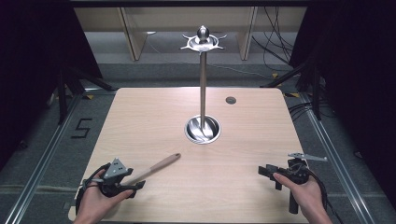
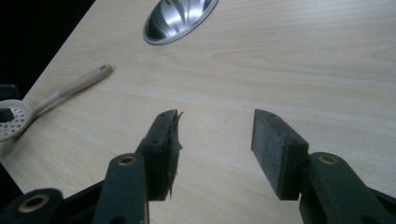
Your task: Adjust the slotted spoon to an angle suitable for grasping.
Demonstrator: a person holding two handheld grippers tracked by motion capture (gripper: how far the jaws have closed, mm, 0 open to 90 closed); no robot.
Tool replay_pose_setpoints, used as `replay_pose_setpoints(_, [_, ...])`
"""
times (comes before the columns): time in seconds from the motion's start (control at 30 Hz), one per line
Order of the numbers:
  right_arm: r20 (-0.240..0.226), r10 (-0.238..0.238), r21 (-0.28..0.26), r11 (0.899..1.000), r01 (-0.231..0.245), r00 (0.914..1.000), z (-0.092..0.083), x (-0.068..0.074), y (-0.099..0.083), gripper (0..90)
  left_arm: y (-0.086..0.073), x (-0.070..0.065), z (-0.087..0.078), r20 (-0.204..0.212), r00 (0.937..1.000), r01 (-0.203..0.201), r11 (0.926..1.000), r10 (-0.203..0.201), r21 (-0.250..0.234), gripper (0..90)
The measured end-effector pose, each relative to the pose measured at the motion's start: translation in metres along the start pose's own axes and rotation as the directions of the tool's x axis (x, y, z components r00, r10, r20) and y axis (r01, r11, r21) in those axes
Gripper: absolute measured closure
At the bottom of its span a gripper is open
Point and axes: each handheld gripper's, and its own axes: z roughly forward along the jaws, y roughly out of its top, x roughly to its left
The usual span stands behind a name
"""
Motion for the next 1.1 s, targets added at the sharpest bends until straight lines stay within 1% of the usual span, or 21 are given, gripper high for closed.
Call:
replay_pose_setpoints(0.03, [0.014,-0.039,-0.014,0.999,0.039,0.9991,0.002,-0.002,0.000,51.7,0.000,-0.002,0.002,-0.003,0.9999,0.016,0.9997,-0.016,-0.020,32.7])
replay_pose_setpoints(0.07, [0.005,-0.004,-0.007,1.000,0.004,1.0000,0.001,0.000,0.000,51.8,0.001,0.000,0.001,0.000,0.9998,-0.022,0.9998,0.022,0.002,32.8])
replay_pose_setpoints(0.1, [0.000,-0.008,-0.004,1.000,0.008,1.0000,0.001,0.000,0.000,51.8,0.002,0.000,0.002,0.003,0.9996,-0.027,0.9996,0.027,-0.005,32.8])
replay_pose_setpoints(0.23, [-0.007,-0.008,-0.009,1.000,0.008,0.9999,0.001,-0.001,0.001,51.9,0.004,0.001,0.004,0.001,0.9995,-0.032,0.9995,0.032,-0.008,33.0])
replay_pose_setpoints(0.27, [-0.022,-0.002,-0.011,1.000,0.002,0.9998,0.000,0.000,0.001,51.9,0.004,0.001,0.004,-0.001,0.9998,-0.018,0.9998,0.018,-0.003,33.0])
replay_pose_setpoints(0.3, [-0.007,-0.041,-0.028,0.999,0.041,0.9991,0.002,-0.005,0.001,51.9,0.004,0.002,0.005,-0.007,0.9998,-0.021,0.9998,0.021,0.002,33.0])
replay_pose_setpoints(0.33, [-0.007,-0.041,-0.028,0.999,0.041,0.9991,0.002,-0.005,0.001,51.9,0.004,0.000,0.006,-0.005,1.0000,0.000,0.9999,0.000,-0.017,33.0])
replay_pose_setpoints(0.37, [-0.001,-0.048,-0.035,0.998,0.048,0.9988,0.002,-0.006,0.001,51.9,0.004,0.002,0.005,-0.004,0.9996,-0.029,0.9996,0.029,0.000,33.0])
replay_pose_setpoints(0.43, [0.002,-0.043,-0.034,0.998,0.043,0.9991,0.002,-0.006,0.002,51.9,0.003,0.002,0.005,-0.006,0.9996,-0.028,0.9996,0.028,0.000,33.0])
replay_pose_setpoints(0.57, [0.000,-0.047,-0.026,0.999,0.047,0.9989,0.002,-0.004,0.003,51.8,0.001,-0.001,0.007,-0.016,0.9997,0.015,0.9997,-0.016,-0.021,33.0])
replay_pose_setpoints(0.63, [0.003,-0.033,-0.025,0.999,0.033,0.9995,0.003,-0.001,0.002,51.6,0.003,0.002,0.006,-0.013,0.9995,-0.029,0.9995,0.029,0.013,33.0])
replay_pose_setpoints(0.67, [0.008,-0.060,-0.028,0.998,0.060,0.9982,0.003,-0.002,0.002,51.6,0.004,0.003,0.007,-0.012,0.9990,-0.042,0.9988,0.043,0.024,33.0])
replay_pose_setpoints(0.73, [0.000,-0.045,-0.032,0.998,0.045,0.9990,0.003,-0.001,0.003,51.5,0.008,0.003,0.010,-0.012,0.9988,-0.046,0.9983,0.047,0.035,33.0])
replay_pose_setpoints(0.77, [0.013,-0.053,-0.036,0.998,0.054,0.9985,0.002,-0.003,0.003,51.5,0.010,0.004,0.011,-0.011,0.9987,-0.050,0.9979,0.050,0.041,32.8])
replay_pose_setpoints(0.8, [0.014,-0.010,-0.028,1.000,0.010,0.9998,0.000,0.000,0.003,51.6,0.012,0.004,0.014,-0.016,0.9993,-0.032,0.9982,0.033,0.050,32.5])
replay_pose_setpoints(0.83, [0.020,-0.019,-0.040,0.999,0.020,0.9996,-0.001,-0.001,0.003,51.5,0.016,0.005,0.015,-0.017,0.9988,-0.045,0.9965,0.046,0.071,32.4])
replay_pose_setpoints(0.87, [0.035,-0.052,-0.054,0.997,0.054,0.9981,-0.001,-0.003,0.004,51.5,0.020,0.004,0.019,-0.026,0.9994,-0.020,0.9970,0.022,0.075,32.3])
replay_pose_setpoints(0.93, [0.047,-0.066,-0.064,0.996,0.069,0.9967,0.000,-0.004,0.004,51.5,0.029,0.006,0.024,-0.018,0.9990,-0.038,0.9936,0.041,0.106,32.5])
replay_pose_setpoints(0.97, [0.030,-0.016,-0.051,0.999,0.018,0.9994,-0.001,0.000,0.004,51.5,0.034,0.005,0.027,-0.016,0.9995,-0.027,0.9927,0.029,0.118,32.8])
replay_pose_setpoints(1.0, [0.055,-0.029,-0.043,0.999,0.031,0.9981,-0.002,0.000,0.004,51.5,0.039,0.007,0.029,-0.014,0.9984,-0.052,0.9874,0.055,0.150,33.9])
replay_pose_setpoints(1.1, [0.034,-0.026,-0.043,0.999,0.027,0.9991,0.000,0.002,0.005,51.5,0.052,0.008,0.036,-0.001,0.9969,-0.078,0.9826,0.079,0.168,36.1])
